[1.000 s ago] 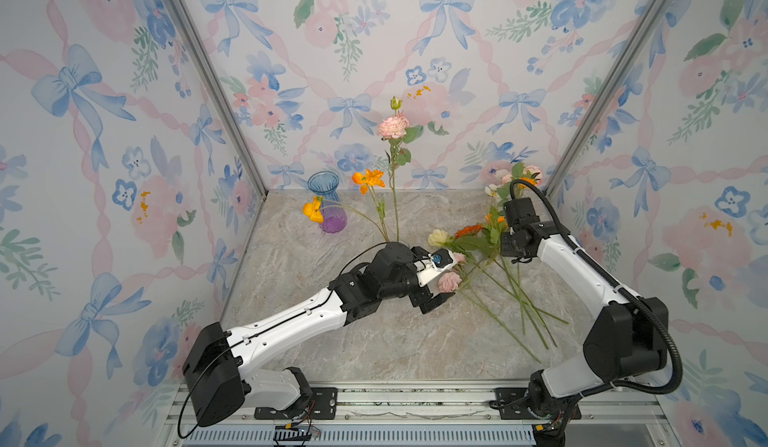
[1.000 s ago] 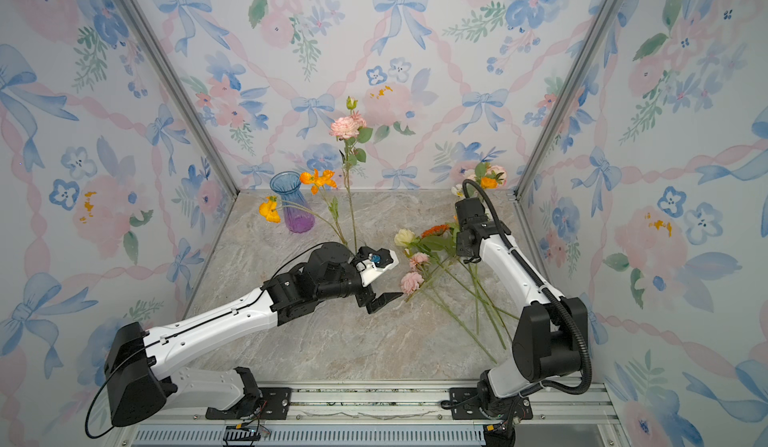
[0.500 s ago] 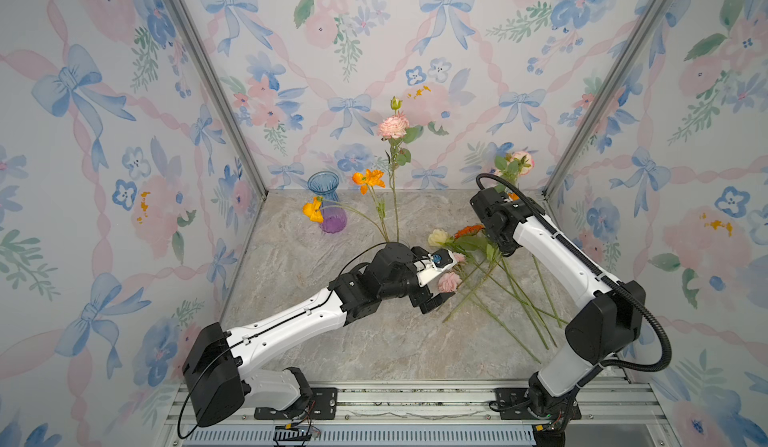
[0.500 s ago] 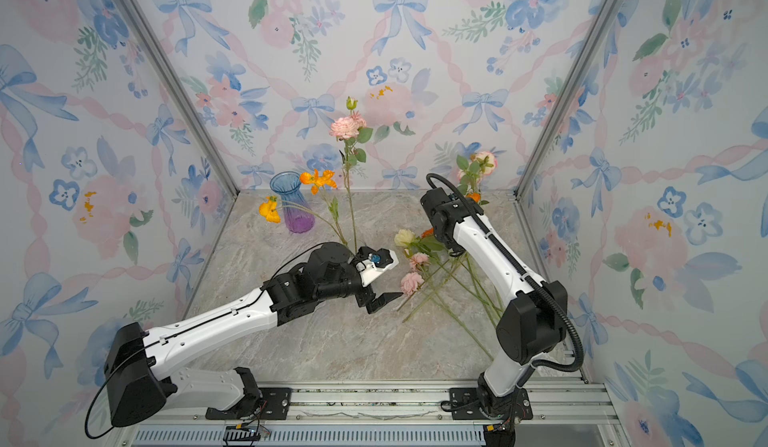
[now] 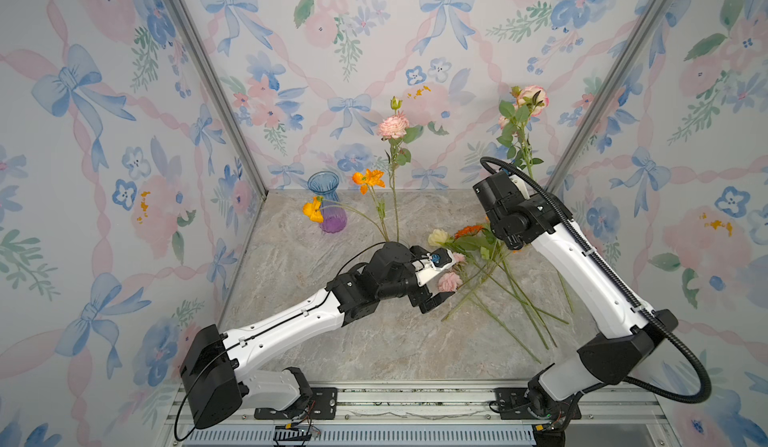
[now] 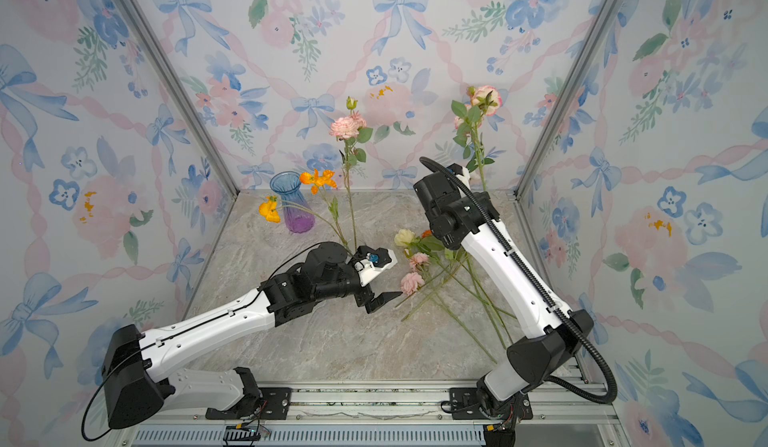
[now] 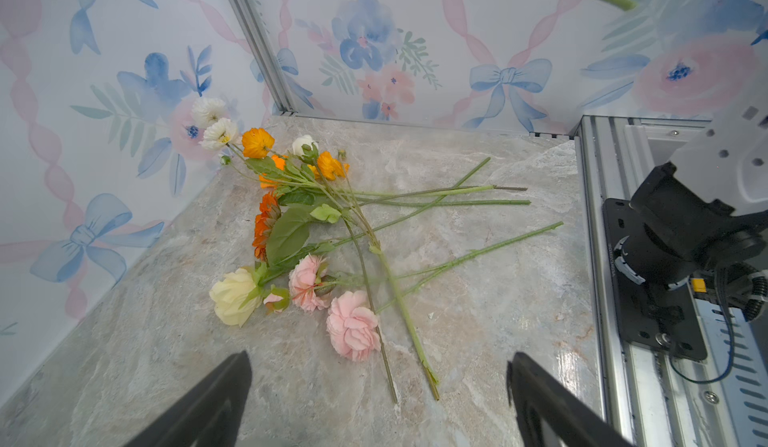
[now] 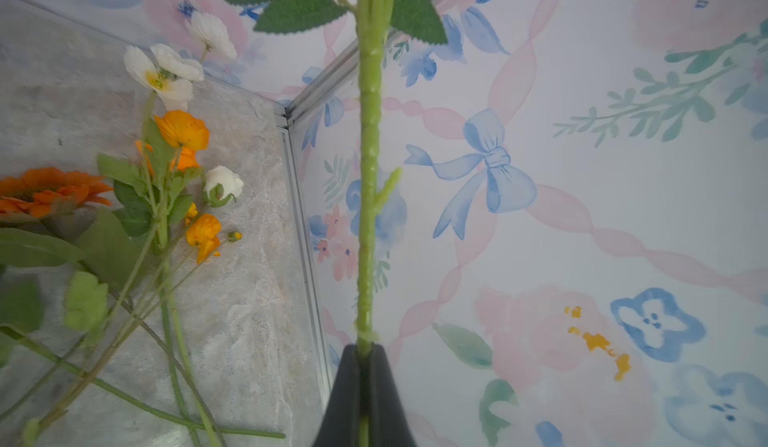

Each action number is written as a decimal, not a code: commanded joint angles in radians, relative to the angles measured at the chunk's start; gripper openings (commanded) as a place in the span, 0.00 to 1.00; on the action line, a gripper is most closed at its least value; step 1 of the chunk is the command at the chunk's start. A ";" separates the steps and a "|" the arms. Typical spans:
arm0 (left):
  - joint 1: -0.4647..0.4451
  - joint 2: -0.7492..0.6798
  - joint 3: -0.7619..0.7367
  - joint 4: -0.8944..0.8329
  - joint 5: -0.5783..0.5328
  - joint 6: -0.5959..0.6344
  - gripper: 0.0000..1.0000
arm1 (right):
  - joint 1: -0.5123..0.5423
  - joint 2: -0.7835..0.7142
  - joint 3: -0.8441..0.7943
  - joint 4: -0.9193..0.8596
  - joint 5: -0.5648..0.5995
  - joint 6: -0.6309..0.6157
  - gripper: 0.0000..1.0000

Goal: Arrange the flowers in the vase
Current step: 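Lift the pink rose upright with right gripper while left arm draws back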

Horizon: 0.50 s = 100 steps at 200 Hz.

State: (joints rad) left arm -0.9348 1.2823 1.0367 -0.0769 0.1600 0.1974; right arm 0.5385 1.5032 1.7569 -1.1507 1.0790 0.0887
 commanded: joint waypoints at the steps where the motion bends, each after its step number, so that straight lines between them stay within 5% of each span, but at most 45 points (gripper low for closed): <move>1: 0.018 -0.063 0.003 0.007 -0.016 -0.004 0.98 | -0.005 -0.184 -0.158 0.246 -0.254 -0.021 0.00; 54: 0.102 -0.172 -0.035 0.044 -0.013 0.013 0.98 | -0.081 -0.488 -0.542 0.778 -0.816 0.080 0.00; 100: 0.108 -0.293 -0.115 0.043 -0.128 0.037 0.98 | -0.075 -0.513 -0.668 1.147 -1.032 0.229 0.00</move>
State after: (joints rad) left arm -0.8314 1.0672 0.9806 -0.0395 0.1101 0.2173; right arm 0.4595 0.9768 1.1114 -0.3119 0.2417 0.2108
